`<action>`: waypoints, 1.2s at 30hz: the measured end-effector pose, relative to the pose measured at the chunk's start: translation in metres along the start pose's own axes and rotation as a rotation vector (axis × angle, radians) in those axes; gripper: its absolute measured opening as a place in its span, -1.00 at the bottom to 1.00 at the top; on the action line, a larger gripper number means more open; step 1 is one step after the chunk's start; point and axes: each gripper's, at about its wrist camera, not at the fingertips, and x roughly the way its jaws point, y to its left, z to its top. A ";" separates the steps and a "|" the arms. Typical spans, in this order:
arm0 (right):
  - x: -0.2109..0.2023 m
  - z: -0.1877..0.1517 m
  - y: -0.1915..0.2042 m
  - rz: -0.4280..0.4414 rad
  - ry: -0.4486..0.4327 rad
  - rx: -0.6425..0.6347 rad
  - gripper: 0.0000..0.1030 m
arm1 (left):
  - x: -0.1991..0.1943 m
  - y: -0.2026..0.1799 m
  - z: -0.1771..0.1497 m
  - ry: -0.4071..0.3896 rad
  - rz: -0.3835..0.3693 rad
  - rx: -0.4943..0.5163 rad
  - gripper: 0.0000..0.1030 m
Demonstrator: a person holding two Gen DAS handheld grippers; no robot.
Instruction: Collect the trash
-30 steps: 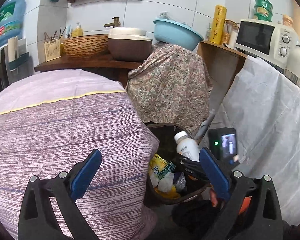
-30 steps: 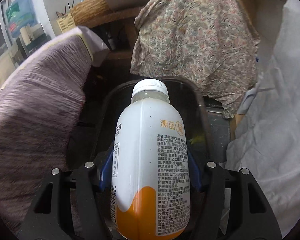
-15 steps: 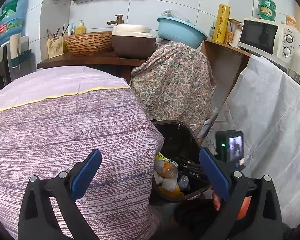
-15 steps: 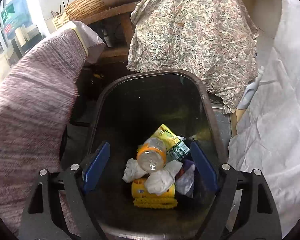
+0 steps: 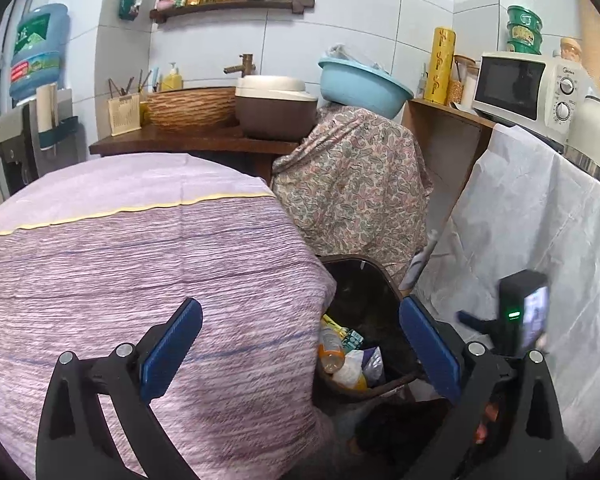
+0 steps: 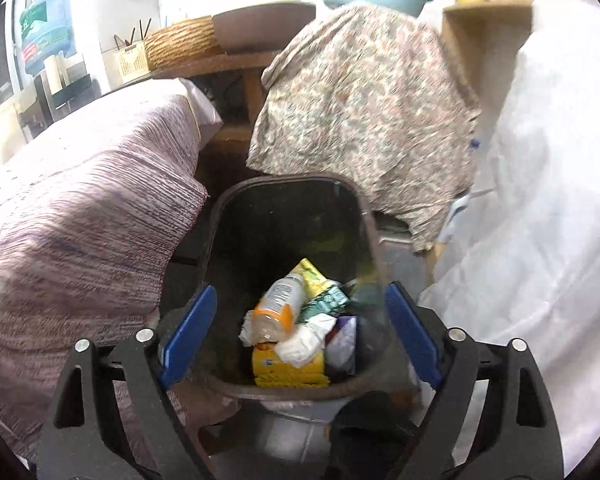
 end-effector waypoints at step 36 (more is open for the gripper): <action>-0.250 -0.071 0.117 0.067 -0.462 -0.072 0.89 | -0.146 0.060 -0.067 -0.248 0.231 -0.019 0.90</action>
